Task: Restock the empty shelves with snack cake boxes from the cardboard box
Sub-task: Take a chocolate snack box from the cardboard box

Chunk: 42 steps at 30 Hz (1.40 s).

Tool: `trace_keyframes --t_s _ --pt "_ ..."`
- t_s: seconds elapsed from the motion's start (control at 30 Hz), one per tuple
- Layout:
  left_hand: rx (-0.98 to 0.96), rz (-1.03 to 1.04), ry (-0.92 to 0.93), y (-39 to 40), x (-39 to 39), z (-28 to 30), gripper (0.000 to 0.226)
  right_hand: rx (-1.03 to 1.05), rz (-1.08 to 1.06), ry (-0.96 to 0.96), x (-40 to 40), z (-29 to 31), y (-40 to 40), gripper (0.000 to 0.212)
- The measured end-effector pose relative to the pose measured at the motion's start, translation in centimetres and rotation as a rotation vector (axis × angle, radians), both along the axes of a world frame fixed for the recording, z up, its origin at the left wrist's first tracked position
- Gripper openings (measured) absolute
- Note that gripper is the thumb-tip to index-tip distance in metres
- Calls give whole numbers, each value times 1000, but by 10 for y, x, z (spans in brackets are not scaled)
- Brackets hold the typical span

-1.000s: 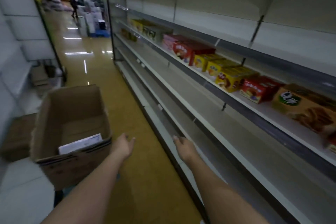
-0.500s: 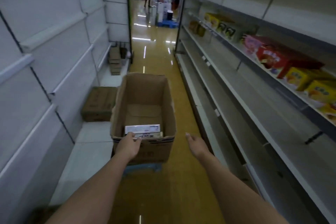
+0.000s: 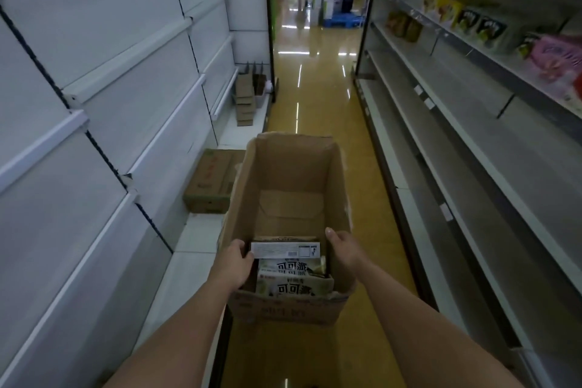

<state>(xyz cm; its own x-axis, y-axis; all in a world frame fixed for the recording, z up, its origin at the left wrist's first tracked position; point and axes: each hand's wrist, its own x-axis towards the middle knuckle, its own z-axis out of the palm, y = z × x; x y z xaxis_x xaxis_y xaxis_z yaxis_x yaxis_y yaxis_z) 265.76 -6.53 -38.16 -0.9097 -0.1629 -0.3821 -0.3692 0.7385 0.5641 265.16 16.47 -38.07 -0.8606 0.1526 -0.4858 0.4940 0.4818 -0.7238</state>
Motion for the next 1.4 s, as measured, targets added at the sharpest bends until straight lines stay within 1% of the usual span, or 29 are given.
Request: trace_keyframes --t_s 0.1,0.3,0.4,0.6,0.67,0.77,0.87,1.0,1.1,1.27,1.33,1.4 --pt "-2 -4 -57 7 -25 -16 47 28 39 -53 -33 -17 5 67" --pt "24 -13 -176 10 -57 -63 50 80 134 -160 -75 -55 9 59" --pt "47 -1 -249 11 -75 -86 52 77 120 -222 -94 -76 8 58" --pt "57 8 -307 6 -119 -123 51 67 58 -315 -128 -113 0 53" --pt "88 37 -325 4 -137 -139 56 59 24 -346 -140 -126 -2 52" --pt "183 112 -360 6 -159 -164 63 47 -29 -370 -157 -147 -4 48" --pt "275 201 -368 10 -174 -188 61 50 -42 -406 -172 -163 -6 46" --pt "274 295 -426 15 -194 -216 65 83 -20 -475 -189 -190 -11 40" --pt "238 304 -434 18 -206 -229 58 87 -33 -521 -201 -209 -15 35" --pt "212 319 -455 17 -213 -252 49 93 -139 -584 -210 -232 -17 33" --pt "197 347 -469 15 -213 -260 42 114 -170 -578 -209 -238 -18 32" --pt "206 390 -463 17 -214 -260 34 145 -208 -585 -209 -238 -19 27"
